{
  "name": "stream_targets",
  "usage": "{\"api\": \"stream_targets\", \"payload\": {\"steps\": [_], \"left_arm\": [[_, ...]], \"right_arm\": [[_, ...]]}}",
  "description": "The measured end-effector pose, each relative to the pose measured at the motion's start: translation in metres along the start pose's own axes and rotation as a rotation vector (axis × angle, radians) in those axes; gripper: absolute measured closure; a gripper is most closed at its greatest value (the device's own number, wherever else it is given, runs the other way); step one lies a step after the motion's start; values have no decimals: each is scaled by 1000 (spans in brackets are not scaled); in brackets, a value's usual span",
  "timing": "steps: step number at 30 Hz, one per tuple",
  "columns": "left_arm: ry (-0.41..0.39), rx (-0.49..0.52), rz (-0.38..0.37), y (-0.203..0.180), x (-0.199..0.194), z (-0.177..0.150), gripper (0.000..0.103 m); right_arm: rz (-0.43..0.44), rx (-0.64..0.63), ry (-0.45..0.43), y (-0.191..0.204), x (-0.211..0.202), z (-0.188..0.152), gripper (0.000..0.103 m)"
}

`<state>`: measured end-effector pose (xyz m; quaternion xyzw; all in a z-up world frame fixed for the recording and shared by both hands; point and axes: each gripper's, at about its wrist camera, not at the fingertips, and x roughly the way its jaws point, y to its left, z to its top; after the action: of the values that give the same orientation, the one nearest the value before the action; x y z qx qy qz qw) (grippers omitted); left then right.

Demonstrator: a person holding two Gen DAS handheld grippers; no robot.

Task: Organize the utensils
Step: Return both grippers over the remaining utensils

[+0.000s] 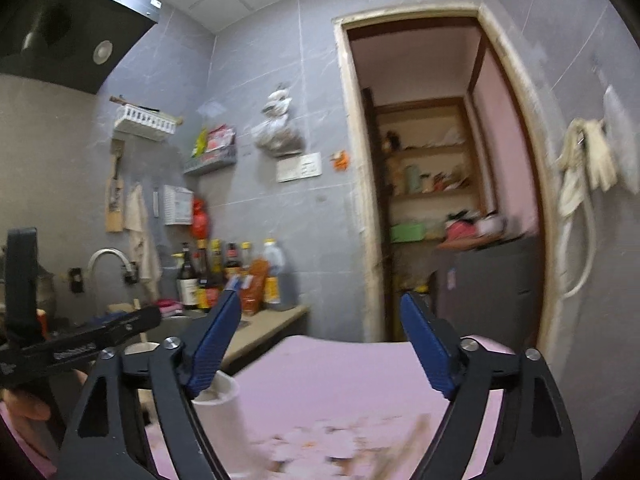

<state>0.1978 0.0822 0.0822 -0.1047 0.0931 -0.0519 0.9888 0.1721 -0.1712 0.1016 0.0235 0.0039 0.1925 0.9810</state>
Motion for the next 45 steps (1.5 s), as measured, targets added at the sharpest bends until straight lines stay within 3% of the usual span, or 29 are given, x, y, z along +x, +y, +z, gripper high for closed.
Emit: {"api": "stream_targets", "payload": {"steps": [3,6,13,19,26,31,37,41,45], "left_arm": [[8,35,-41,-21,1,-2,10],[38,60,-95,-42,5,-8,9],[175,139,-165,-83,23,-39,9],[266,243,-189,-114,30,-71,9],[363,314,-223,-137,39,-102,10],[494,302,-261,-140,64,-113,42],[659,271,-254,-140,100,-129,71],[768,240,-253,-137,126,-140,80],[796,240,-251,-134,134,-140,81]], "right_arm": [[-46,-8,13,-18,-14,5,9],[-85,-19,30,-35,-27,3,0],[-154,-23,129,-70,-41,-12,0],[-195,6,284,-98,-33,-34,0],[-185,38,427,-116,-24,-57,16],[-167,57,512,-125,-14,-69,32],[-124,77,629,-131,1,-84,52],[-93,99,698,-133,13,-93,60],[-62,99,757,-130,23,-101,64]]}}
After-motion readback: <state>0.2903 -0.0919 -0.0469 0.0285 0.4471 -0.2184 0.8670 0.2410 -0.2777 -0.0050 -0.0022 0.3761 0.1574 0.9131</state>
